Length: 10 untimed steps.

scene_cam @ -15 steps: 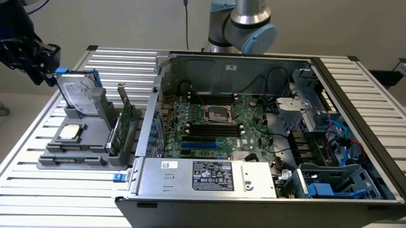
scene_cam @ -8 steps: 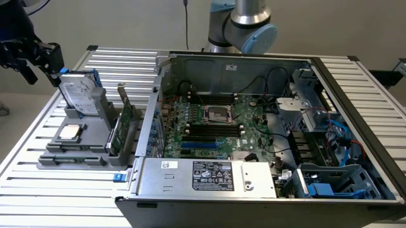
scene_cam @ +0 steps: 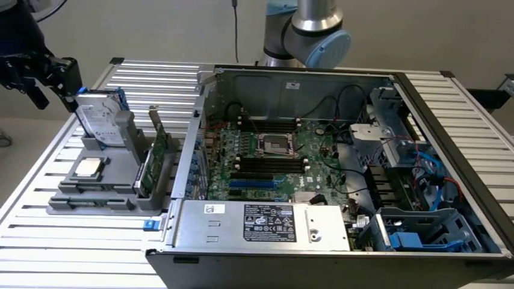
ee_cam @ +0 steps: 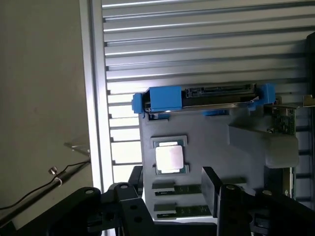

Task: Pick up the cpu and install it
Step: 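Pick up the cpu and move it towards the insertion slot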

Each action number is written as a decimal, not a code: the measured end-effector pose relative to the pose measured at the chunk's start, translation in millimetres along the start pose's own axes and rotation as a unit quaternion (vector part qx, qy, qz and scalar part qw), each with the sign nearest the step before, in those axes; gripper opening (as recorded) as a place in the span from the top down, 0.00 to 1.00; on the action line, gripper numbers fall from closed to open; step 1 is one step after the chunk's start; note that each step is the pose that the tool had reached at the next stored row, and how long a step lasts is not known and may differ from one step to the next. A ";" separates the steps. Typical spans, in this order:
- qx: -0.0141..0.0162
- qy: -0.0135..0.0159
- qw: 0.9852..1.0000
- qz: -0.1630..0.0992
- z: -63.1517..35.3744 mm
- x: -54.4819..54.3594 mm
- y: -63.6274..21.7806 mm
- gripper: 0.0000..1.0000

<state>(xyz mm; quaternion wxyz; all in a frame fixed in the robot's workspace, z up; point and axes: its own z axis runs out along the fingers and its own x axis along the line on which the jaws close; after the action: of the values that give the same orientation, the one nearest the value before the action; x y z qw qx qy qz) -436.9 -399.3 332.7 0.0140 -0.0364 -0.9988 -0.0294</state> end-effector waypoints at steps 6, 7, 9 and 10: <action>0.002 0.000 1.000 0.000 8.7 -0.2 -1.4 0.40; 0.002 0.000 1.000 0.000 10.2 -0.3 -1.7 0.40; 0.003 0.000 1.000 -0.001 13.4 -0.4 -2.4 0.40; 0.003 0.000 1.000 -0.001 15.2 -0.5 -2.9 0.40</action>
<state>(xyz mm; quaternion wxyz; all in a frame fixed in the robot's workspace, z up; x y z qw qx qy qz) -437.0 -401.3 317.4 0.0139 -0.0351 -0.9989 -0.0263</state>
